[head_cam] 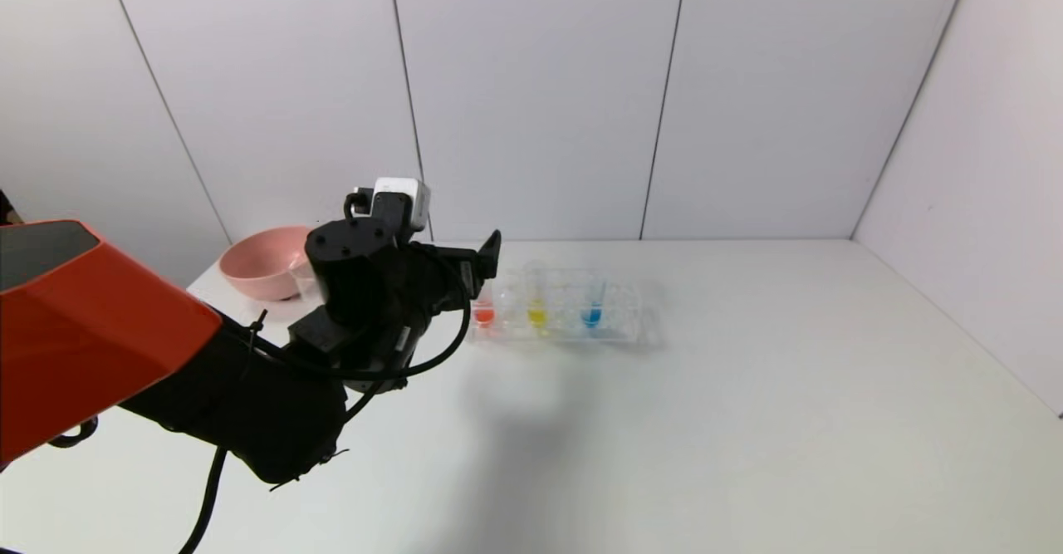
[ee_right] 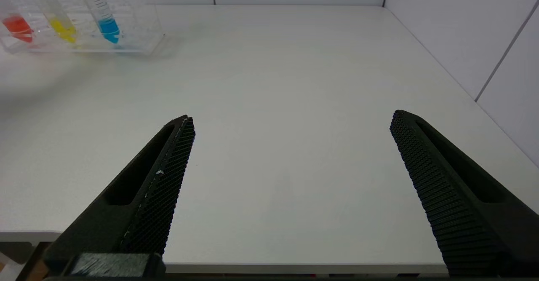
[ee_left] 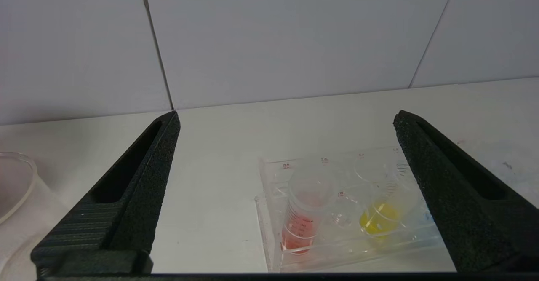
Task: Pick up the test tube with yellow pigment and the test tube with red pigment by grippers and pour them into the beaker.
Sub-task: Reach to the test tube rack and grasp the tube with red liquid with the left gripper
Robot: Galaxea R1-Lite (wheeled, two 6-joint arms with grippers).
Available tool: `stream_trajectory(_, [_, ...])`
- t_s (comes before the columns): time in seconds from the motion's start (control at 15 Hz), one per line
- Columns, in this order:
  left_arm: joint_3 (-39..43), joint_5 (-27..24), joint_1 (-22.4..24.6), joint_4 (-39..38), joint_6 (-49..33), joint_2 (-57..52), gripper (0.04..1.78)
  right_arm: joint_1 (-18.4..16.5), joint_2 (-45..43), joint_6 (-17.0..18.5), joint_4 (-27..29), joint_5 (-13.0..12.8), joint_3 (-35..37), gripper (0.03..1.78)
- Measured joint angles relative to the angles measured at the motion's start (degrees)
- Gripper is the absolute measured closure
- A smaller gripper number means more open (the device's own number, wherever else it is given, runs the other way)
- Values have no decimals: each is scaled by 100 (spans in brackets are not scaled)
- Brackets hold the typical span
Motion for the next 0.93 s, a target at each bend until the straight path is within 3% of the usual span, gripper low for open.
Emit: stream_trajectory(0.93, [-546, 441, -102, -369, -116, 1262, 5, 0, 0, -2, 0, -2, 0, 11])
